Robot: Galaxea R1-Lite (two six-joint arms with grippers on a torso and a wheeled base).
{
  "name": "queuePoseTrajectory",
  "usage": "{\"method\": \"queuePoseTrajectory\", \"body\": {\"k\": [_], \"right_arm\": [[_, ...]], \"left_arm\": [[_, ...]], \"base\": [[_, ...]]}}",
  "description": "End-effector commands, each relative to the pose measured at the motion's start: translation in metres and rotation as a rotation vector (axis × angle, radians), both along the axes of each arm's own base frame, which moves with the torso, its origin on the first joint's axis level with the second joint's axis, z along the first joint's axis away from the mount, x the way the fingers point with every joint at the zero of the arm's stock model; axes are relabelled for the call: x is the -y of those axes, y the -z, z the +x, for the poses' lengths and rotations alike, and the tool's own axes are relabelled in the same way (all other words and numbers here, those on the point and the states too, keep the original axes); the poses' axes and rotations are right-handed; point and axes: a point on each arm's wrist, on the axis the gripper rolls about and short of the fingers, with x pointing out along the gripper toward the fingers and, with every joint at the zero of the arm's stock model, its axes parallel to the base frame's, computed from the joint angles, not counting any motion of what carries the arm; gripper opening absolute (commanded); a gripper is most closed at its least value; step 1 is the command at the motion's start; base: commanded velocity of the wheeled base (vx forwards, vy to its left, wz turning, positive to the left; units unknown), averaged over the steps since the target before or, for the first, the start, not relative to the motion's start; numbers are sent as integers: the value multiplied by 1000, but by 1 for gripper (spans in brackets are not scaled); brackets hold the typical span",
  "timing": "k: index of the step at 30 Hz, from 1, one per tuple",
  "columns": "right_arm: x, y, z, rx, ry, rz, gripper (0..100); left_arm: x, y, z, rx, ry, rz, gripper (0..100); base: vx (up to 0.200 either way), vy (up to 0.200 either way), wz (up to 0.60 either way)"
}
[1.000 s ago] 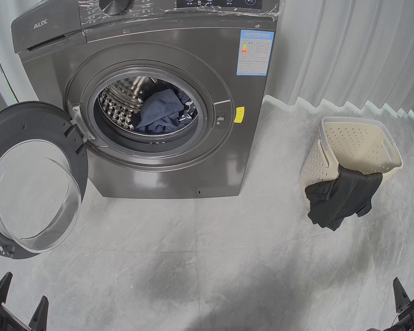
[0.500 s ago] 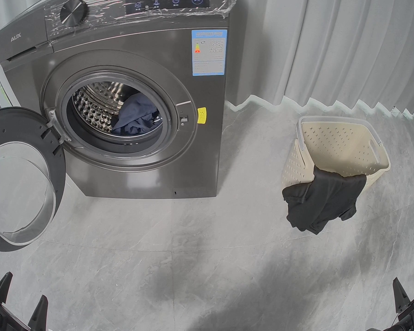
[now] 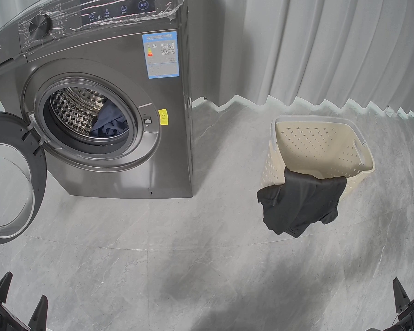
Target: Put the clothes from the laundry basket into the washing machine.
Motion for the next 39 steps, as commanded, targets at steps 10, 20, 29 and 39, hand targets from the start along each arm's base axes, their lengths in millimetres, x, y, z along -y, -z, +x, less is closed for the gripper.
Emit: {"method": "queuePoseTrajectory", "body": {"k": [10,20,29,39], "right_arm": [[0,5,1,-8,0,0,100],[0,5,1,-8,-1,0,100],[0,5,1,-8,0,0,100],[0,5,1,-8,2,-1,100]], "left_arm": [[0,5,0,-3,0,-1,100],[0,5,0,-3,2,-1,100],[0,5,0,-4,2,-8,100],[0,5,0,-5,2,-8,100]], "base": [[0,-200,0],[0,-200,0],[0,-44,0],[0,-160,0]]}}
